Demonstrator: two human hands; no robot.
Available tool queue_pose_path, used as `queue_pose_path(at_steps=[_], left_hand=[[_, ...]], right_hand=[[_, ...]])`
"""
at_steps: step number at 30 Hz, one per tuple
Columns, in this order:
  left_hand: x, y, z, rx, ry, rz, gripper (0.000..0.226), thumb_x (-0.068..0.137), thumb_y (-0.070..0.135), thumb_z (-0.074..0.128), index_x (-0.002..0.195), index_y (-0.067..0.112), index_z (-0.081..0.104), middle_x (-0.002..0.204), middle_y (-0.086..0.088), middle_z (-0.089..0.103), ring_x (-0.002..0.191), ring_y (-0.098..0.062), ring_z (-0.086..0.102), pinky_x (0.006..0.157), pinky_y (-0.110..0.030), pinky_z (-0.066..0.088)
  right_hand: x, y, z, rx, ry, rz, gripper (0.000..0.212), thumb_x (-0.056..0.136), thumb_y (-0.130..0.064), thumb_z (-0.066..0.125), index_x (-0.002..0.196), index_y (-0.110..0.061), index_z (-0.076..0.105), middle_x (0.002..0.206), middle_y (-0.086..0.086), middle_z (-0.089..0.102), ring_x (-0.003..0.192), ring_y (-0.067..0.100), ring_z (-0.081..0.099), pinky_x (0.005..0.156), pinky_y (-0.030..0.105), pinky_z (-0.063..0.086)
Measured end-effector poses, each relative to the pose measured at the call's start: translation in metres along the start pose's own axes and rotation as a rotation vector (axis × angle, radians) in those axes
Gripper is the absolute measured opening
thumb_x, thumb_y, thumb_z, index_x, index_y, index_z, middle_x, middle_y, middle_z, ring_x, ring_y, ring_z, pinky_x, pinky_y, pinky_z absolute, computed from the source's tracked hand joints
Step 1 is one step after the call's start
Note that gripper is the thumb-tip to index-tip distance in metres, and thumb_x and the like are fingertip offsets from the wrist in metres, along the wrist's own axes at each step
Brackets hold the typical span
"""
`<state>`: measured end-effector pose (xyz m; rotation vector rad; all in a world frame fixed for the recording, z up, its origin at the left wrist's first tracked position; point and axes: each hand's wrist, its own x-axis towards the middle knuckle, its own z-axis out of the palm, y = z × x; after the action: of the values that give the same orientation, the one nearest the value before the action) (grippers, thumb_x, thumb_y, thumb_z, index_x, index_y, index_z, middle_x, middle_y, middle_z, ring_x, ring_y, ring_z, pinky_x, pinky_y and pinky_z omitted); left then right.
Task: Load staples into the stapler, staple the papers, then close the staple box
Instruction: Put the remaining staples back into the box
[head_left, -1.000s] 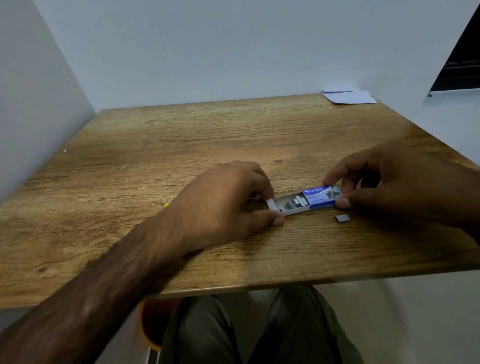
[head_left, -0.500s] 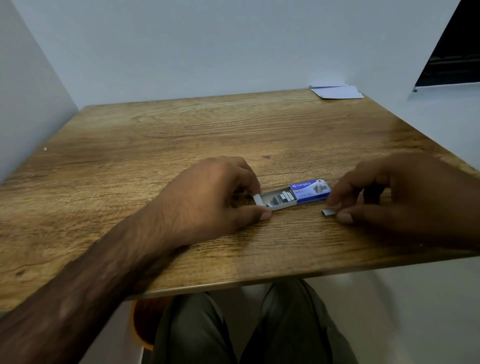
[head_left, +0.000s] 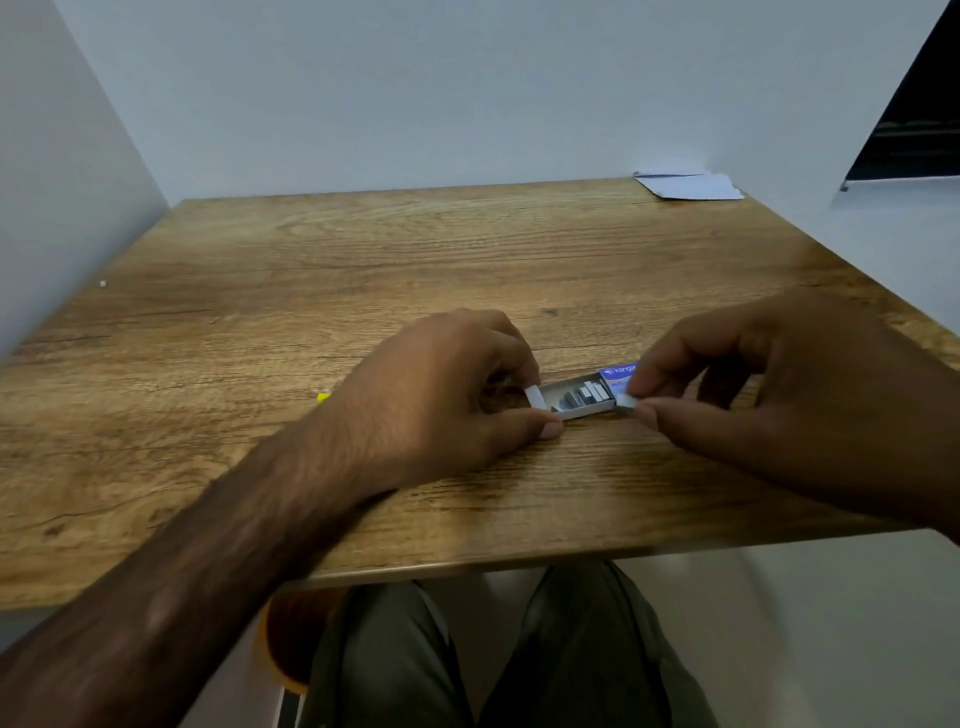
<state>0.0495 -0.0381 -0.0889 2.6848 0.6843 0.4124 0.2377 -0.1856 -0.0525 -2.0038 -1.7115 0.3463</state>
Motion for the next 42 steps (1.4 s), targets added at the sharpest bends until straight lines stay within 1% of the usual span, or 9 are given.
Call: queue_pose_path(at_steps=[3, 5, 9, 18, 26, 29, 34, 39, 42], left_hand=[[0.000, 0.001, 0.001, 0.028, 0.003, -0.002, 0.034, 0.083, 0.054, 0.075, 0.106, 0.028, 0.077, 0.116, 0.015, 0.069, 0.106, -0.006, 0.064, 0.089, -0.038, 0.056], [0.000, 0.001, 0.001, 0.038, 0.009, 0.003, 0.035, 0.083, 0.055, 0.073, 0.106, 0.029, 0.077, 0.115, 0.016, 0.069, 0.104, -0.006, 0.064, 0.088, -0.038, 0.056], [0.000, -0.001, 0.003, 0.055, 0.014, 0.029, 0.035, 0.085, 0.055, 0.071, 0.107, 0.028, 0.077, 0.114, 0.014, 0.070, 0.103, -0.008, 0.064, 0.087, -0.039, 0.056], [0.001, -0.001, 0.003, 0.077, -0.006, 0.040, 0.040, 0.086, 0.057, 0.065, 0.112, 0.028, 0.075, 0.118, 0.013, 0.068, 0.107, -0.007, 0.063, 0.091, -0.038, 0.056], [0.001, 0.001, 0.003, 0.087, -0.004, 0.032, 0.037, 0.088, 0.056, 0.068, 0.112, 0.028, 0.075, 0.118, 0.012, 0.068, 0.105, -0.007, 0.062, 0.089, -0.035, 0.055], [0.001, 0.002, 0.002, 0.097, -0.012, 0.028, 0.039, 0.089, 0.057, 0.068, 0.113, 0.029, 0.075, 0.120, 0.013, 0.067, 0.107, -0.007, 0.061, 0.090, -0.036, 0.055], [0.002, 0.003, 0.001, 0.113, -0.029, 0.026, 0.041, 0.089, 0.057, 0.066, 0.117, 0.028, 0.074, 0.124, 0.013, 0.066, 0.111, -0.008, 0.061, 0.094, -0.040, 0.054], [0.004, 0.007, 0.000, 0.135, -0.058, 0.018, 0.040, 0.090, 0.057, 0.065, 0.120, 0.032, 0.074, 0.127, 0.013, 0.065, 0.112, -0.007, 0.059, 0.095, -0.040, 0.053], [0.005, 0.009, 0.002, 0.156, -0.051, 0.014, 0.040, 0.091, 0.058, 0.064, 0.124, 0.036, 0.072, 0.124, 0.013, 0.063, 0.114, -0.010, 0.055, 0.096, -0.041, 0.049]], right_hand=[[0.013, -0.011, 0.010, -0.018, 0.030, 0.033, 0.019, 0.063, -0.054, 0.066, 0.075, -0.042, 0.075, 0.074, -0.028, 0.072, 0.073, -0.010, 0.064, 0.056, 0.020, 0.043], [0.021, -0.018, 0.018, -0.097, 0.026, 0.052, 0.019, 0.067, -0.055, 0.069, 0.075, -0.040, 0.075, 0.065, -0.020, 0.070, 0.066, -0.004, 0.064, 0.054, 0.019, 0.040], [0.029, -0.026, 0.031, -0.215, 0.051, 0.092, 0.017, 0.074, -0.054, 0.077, 0.075, -0.039, 0.072, 0.064, -0.021, 0.067, 0.064, -0.001, 0.062, 0.056, 0.024, 0.048], [0.034, -0.036, 0.030, -0.365, 0.029, 0.134, 0.023, 0.069, -0.062, 0.069, 0.075, -0.039, 0.072, 0.072, -0.017, 0.068, 0.074, 0.011, 0.064, 0.068, 0.034, 0.056], [0.037, -0.034, 0.014, -0.318, -0.055, 0.082, 0.012, 0.074, -0.055, 0.072, 0.076, -0.044, 0.075, 0.069, -0.025, 0.067, 0.068, -0.003, 0.060, 0.062, 0.028, 0.052], [0.033, -0.027, -0.001, -0.330, -0.067, 0.099, 0.023, 0.066, -0.059, 0.066, 0.086, -0.048, 0.069, 0.075, -0.029, 0.066, 0.067, -0.007, 0.060, 0.060, 0.025, 0.046], [0.025, -0.011, -0.010, -0.290, -0.126, 0.147, 0.042, 0.057, -0.066, 0.063, 0.098, -0.056, 0.064, 0.091, -0.033, 0.064, 0.072, -0.008, 0.065, 0.072, 0.035, 0.056], [0.028, -0.001, -0.002, -0.163, -0.084, 0.125, 0.022, 0.063, -0.053, 0.072, 0.085, -0.051, 0.070, 0.085, -0.030, 0.064, 0.081, -0.015, 0.058, 0.070, 0.036, 0.056], [0.031, 0.004, 0.000, -0.139, -0.086, 0.122, 0.019, 0.075, -0.036, 0.084, 0.082, -0.049, 0.071, 0.085, -0.027, 0.066, 0.076, -0.002, 0.064, 0.073, 0.038, 0.057]])
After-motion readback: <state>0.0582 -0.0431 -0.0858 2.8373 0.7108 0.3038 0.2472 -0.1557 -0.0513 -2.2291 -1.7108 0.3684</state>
